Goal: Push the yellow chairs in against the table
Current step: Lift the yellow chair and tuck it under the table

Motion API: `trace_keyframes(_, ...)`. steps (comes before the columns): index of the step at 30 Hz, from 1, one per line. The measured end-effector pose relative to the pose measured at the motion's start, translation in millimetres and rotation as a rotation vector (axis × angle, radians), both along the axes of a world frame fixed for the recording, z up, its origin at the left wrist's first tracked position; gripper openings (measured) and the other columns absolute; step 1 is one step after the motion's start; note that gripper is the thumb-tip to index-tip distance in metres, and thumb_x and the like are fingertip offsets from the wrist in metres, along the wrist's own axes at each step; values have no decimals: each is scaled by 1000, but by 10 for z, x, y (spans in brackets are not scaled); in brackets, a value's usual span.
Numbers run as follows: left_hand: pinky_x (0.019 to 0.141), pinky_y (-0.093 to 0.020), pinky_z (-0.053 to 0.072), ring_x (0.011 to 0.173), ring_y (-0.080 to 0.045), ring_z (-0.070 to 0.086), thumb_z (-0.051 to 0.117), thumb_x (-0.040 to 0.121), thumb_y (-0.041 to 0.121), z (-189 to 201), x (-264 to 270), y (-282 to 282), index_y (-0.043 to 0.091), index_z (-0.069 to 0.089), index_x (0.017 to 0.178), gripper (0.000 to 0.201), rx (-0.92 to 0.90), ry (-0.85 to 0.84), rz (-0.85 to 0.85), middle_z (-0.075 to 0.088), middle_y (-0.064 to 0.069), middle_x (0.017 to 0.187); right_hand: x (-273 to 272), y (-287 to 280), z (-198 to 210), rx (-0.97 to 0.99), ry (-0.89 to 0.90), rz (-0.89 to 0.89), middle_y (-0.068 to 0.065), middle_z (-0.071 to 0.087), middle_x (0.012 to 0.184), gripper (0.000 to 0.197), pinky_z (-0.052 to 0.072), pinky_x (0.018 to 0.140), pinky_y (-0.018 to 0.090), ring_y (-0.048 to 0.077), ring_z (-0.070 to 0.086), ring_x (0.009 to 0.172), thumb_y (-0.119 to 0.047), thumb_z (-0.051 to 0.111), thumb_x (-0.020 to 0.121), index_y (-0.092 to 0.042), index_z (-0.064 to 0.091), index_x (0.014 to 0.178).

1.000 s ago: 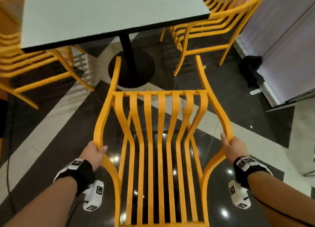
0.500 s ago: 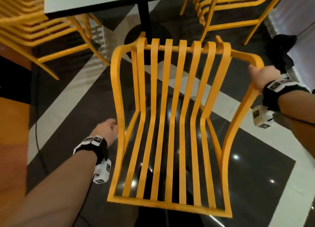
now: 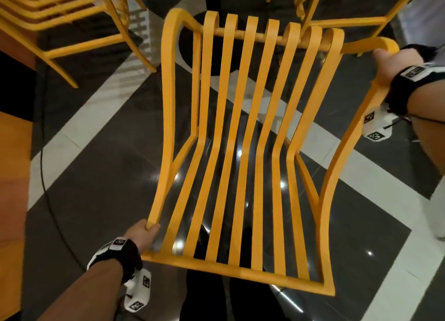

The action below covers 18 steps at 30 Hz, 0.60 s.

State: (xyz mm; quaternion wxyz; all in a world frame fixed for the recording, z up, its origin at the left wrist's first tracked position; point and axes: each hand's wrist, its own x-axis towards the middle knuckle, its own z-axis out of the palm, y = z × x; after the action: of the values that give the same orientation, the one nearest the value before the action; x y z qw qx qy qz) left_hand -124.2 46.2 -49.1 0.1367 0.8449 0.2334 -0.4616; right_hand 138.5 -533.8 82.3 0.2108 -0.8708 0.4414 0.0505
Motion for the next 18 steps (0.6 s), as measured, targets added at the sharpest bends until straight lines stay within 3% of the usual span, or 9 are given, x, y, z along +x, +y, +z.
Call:
trace_keyframes(1, 73, -33, 40, 84, -29, 54, 46, 96, 36, 19, -20, -1, 14, 53, 93, 23, 8, 3, -23, 58, -9, 92, -59, 65, 12, 42, -6, -2, 18, 58, 102, 65, 43, 70, 36, 41, 59, 106, -54, 41, 87, 0, 57, 118)
trace_keyframes(3, 70, -33, 41, 82, -31, 56, 47, 96, 31, 78, -45, -30, 9, 49, 105, 24, 20, 2, -49, 56, -10, 87, -251, 162, -67, 75, -1, -24, 24, 61, 115, 82, 44, 82, 44, 40, 58, 103, -63, 40, 79, 3, 54, 124)
trace_keyframes(5, 66, -33, 40, 76, -30, 55, 44, 97, 29, 159, -55, -90, 8, 46, 107, 24, 14, -16, -49, 54, -9, 81, -668, 177, -326, 142, 76, -42, 23, 61, 113, 93, 45, 84, 46, 40, 59, 101, -69, 37, 67, 3, 54, 123)
trace_keyframes(7, 67, -34, 40, 81, -34, 59, 44, 97, 27, 255, -53, -164, 6, 45, 107, 24, -6, -53, -48, 56, -11, 83, -1351, 277, -582, 224, 268, 9, 25, 62, 117, 76, 48, 86, 46, 42, 60, 103, -59, 41, 76, 2, 56, 118)
trace_keyframes(9, 75, -37, 44, 95, -39, 62, 45, 97, 25, 385, -38, -250, 2, 46, 109, 26, -38, -94, -43, 61, -20, 97, -2227, 539, -705, 279, 557, 112, 22, 60, 125, 52, 47, 92, 43, 40, 58, 113, -43, 47, 90, -3, 57, 122)
trace_keyframes(11, 82, -37, 45, 103, -39, 61, 44, 97, 25, 545, -10, -357, 0, 47, 113, 30, -56, -120, -37, 63, -23, 108, -3051, 769, -725, 329, 777, 162, 18, 61, 126, 43, 47, 93, 39, 35, 59, 115, -35, 51, 93, -5, 59, 123)
trace_keyframes(13, 85, -36, 45, 107, -39, 60, 44, 98, 25, 708, 31, -446, -1, 48, 117, 32, -69, -139, -28, 62, -23, 113, -3432, 874, -622, 301, 759, 116, 17, 64, 112, 39, 48, 84, 36, 34, 62, 104, -33, 52, 93, -3, 62, 115)
trace_keyframes(16, 90, -36, 45, 112, -38, 59, 43, 98, 25, 927, 84, -501, 0, 49, 120, 34, -67, -145, 9, 60, -23, 120, -3440, 884, -381, 256, 640, 25, 14, 64, 90, 30, 48, 71, 33, 34, 64, 88, -35, 54, 90, -7, 63, 93)
trace_keyframes(18, 89, -35, 45, 106, -35, 59, 42, 99, 25, 1105, 88, -531, 7, 54, 99, 22, -66, -153, 22, 60, -19, 111, -3325, 824, -240, 238, 609, 53, 12, 62, 88, 24, 48, 69, 32, 31, 61, 81, -33, 53, 90, -10, 59, 86)
